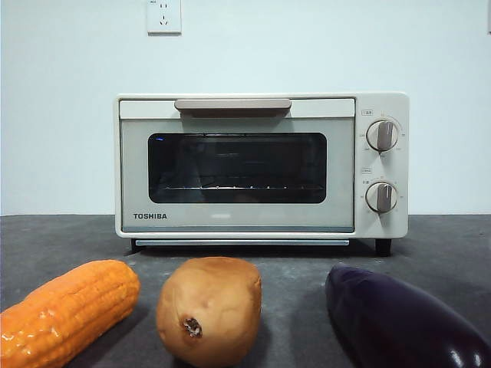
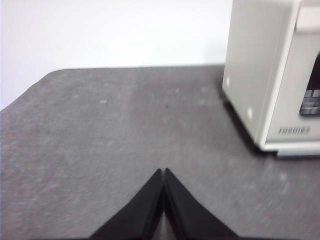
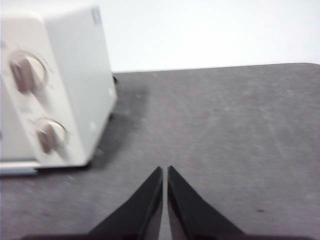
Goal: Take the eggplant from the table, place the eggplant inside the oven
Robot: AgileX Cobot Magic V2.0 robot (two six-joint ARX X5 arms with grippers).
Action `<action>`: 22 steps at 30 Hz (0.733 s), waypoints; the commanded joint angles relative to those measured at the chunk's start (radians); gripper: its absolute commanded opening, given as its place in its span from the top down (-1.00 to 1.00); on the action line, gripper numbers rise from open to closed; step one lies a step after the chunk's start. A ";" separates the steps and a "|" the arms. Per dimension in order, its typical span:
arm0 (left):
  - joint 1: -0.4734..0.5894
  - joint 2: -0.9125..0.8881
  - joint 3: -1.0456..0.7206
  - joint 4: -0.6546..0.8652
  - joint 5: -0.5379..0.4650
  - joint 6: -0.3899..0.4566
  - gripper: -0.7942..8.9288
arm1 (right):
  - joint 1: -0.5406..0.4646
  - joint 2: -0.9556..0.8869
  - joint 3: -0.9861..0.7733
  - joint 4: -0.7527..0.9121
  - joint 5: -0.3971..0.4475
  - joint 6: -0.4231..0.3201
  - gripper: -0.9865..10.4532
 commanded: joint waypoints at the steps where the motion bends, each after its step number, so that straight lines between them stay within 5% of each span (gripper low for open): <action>1: 0.001 -0.002 -0.025 0.038 0.005 -0.285 0.83 | 0.001 -0.002 0.003 0.006 -0.044 0.156 0.82; 3: 0.001 -0.002 -0.025 0.048 0.004 -0.387 0.83 | 0.001 -0.002 0.006 0.015 -0.073 0.211 0.82; 9: 0.001 -0.002 -0.018 0.052 0.020 -0.505 0.83 | 0.001 -0.002 0.013 0.029 -0.105 0.321 0.82; 22: 0.001 0.116 0.234 -0.177 0.132 -0.494 0.83 | 0.001 0.099 0.329 -0.225 -0.146 0.334 0.82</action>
